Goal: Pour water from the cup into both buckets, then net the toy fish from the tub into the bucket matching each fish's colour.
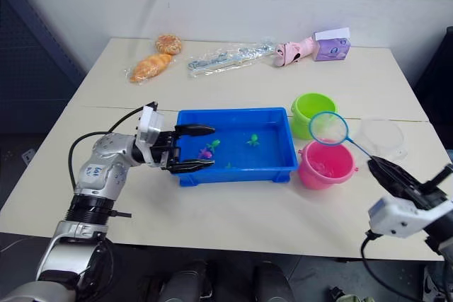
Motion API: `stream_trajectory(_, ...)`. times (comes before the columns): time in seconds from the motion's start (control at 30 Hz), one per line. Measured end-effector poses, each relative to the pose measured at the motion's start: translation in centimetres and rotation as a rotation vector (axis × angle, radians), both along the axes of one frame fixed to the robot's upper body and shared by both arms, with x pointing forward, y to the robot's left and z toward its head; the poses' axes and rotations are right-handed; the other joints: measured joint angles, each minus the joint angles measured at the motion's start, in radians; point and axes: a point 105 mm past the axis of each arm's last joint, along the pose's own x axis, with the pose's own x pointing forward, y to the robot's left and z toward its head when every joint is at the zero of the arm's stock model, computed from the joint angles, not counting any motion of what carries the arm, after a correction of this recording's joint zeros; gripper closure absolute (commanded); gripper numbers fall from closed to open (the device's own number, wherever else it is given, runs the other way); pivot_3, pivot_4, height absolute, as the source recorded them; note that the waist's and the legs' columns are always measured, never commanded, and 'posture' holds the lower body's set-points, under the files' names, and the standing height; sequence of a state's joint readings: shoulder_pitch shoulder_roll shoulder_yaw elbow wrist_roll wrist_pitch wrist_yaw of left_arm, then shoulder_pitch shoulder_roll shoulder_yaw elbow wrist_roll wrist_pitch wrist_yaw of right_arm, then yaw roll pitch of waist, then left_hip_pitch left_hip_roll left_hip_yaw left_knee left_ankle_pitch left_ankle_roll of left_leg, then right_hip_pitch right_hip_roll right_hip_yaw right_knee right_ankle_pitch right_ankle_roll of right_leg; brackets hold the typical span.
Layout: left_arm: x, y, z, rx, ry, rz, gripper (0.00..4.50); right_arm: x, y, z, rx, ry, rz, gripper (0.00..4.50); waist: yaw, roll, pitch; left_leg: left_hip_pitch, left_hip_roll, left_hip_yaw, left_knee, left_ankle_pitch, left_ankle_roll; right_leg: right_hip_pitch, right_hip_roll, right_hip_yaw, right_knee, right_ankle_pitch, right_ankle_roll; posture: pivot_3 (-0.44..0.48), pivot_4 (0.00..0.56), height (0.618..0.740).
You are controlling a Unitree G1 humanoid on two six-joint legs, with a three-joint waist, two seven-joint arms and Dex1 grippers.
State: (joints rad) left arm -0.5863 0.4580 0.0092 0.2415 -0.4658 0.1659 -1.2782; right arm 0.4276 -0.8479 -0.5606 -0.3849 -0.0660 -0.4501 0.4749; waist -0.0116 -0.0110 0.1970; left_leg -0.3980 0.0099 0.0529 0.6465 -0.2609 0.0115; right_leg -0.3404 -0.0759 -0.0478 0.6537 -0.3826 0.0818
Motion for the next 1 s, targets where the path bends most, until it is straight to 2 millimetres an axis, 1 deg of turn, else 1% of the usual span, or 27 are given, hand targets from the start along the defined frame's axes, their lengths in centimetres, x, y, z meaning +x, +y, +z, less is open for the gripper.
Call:
stream_trajectory(0.1,0.1,2.1,0.0,-0.003,0.007,0.067,0.07,1.4,2.7,2.2,0.184,0.058,0.121,4.5,-0.01,0.0,0.0,0.0,0.0,-0.001,0.0,0.0,0.001,0.001,-0.001,-0.001,0.001,0.0,0.0,0.0,0.15,0.74)
stream_trajectory(0.17,-0.3,3.5,-0.2,0.01,0.006,0.096,0.07,2.9,4.8,3.5,0.223,0.086,0.207,4.5,-0.016,0.0,0.0,0.001,0.0,-0.001,0.0,0.0,0.001,0.001,-0.001,-0.001,0.001,0.0,0.0,0.0,0.15,0.74)
stream_trajectory(0.2,-0.5,4.3,-0.4,0.025,0.008,0.112,0.07,3.7,6.1,3.6,0.227,0.134,0.253,4.5,-0.017,-0.001,0.0,0.001,0.0,-0.001,0.001,0.0,0.001,0.001,-0.001,-0.001,0.001,0.0,0.0,0.0,0.15,0.74)
stream_trajectory(0.27,-0.8,5.7,-0.6,0.047,0.011,0.148,0.07,4.7,8.2,2.4,0.215,0.268,0.323,4.5,-0.017,-0.001,0.0,0.001,0.001,-0.002,0.0,0.0,0.001,0.0,-0.001,-0.001,0.001,0.0,0.0,0.0,0.15,0.74)
stream_trajectory(0.33,-0.8,7.8,-0.5,0.068,0.01,0.215,0.07,5.5,10.0,0.3,0.189,0.405,0.367,4.5,-0.016,-0.001,0.001,-0.001,0.001,-0.002,-0.001,-0.001,0.002,-0.002,-0.001,-0.001,0.001,0.0,-0.001,0.0,0.15,0.74)
stream_trajectory(0.37,-0.8,8.6,-0.3,0.072,0.005,0.245,0.07,6.0,10.6,-0.5,0.183,0.446,0.373,4.5,-0.016,-0.001,0.001,-0.002,0.001,-0.002,-0.001,-0.001,0.002,-0.003,-0.002,-0.001,0.0,0.0,-0.001,0.0,0.15,0.74)
stream_trajectory(0.43,-0.9,9.9,0.1,0.087,-0.019,0.291,0.07,6.9,11.7,-1.6,0.135,0.477,0.383,4.5,-0.013,-0.001,0.001,-0.005,-0.001,-0.003,0.001,-0.001,0.003,-0.005,-0.003,-0.002,0.001,0.0,-0.001,0.0,0.15,0.74)
stream_trajectory(0.47,-1.0,10.3,0.1,0.093,-0.029,0.307,0.07,7.4,12.1,-1.8,0.114,0.473,0.385,4.5,-0.011,-0.001,0.001,-0.005,-0.001,-0.003,0.001,-0.002,0.003,-0.005,-0.004,-0.002,0.001,0.0,-0.001,0.0,0.15,0.74)
stream_trajectory(0.5,-1.2,10.9,0.0,0.114,-0.029,0.325,0.07,8.3,12.8,-1.7,0.1,0.451,0.384,4.5,-0.015,-0.001,0.001,-0.005,-0.001,-0.003,0.002,-0.002,0.004,-0.005,-0.004,-0.002,0.0,0.0,-0.001,0.0,0.15,0.74)
stream_trajectory(0.57,-1.3,11.5,-0.3,0.134,-0.023,0.349,0.07,9.5,13.9,-1.9,0.094,0.444,0.386,4.5,-0.015,-0.001,0.001,-0.005,-0.002,-0.003,0.002,-0.002,0.004,-0.005,-0.005,-0.002,0.001,0.0,-0.001,0.0,0.15,0.74)
stream_trajectory(0.7,-1.4,11.9,-0.6,0.14,-0.016,0.379,0.07,10.6,15.7,-2.7,0.101,0.493,0.397,4.5,-0.014,-0.001,0.001,-0.006,-0.002,-0.003,0.001,-0.002,0.004,-0.006,-0.005,-0.003,0.002,0.0,-0.001,0.0,0.15,0.74)
stream_trajectory(0.9,-1.6,11.1,-0.2,0.146,-0.032,0.38,0.07,12.3,17.2,-2.4,0.097,0.485,0.384,4.5,-0.017,-0.001,0.001,-0.006,-0.002,-0.003,0.001,-0.002,0.003,-0.007,-0.004,-0.003,0.003,0.0,-0.001,0.0,0.15,0.74)
stream_trajectory(1.0,-1.6,10.8,-0.2,0.142,-0.026,0.379,0.07,12.7,18.0,-2.9,0.096,0.497,0.381,4.5,-0.018,-0.001,0.001,-0.007,-0.002,-0.003,0.001,-0.002,0.003,-0.008,-0.004,-0.003,0.004,0.0,-0.001,0.0,0.15,0.74)
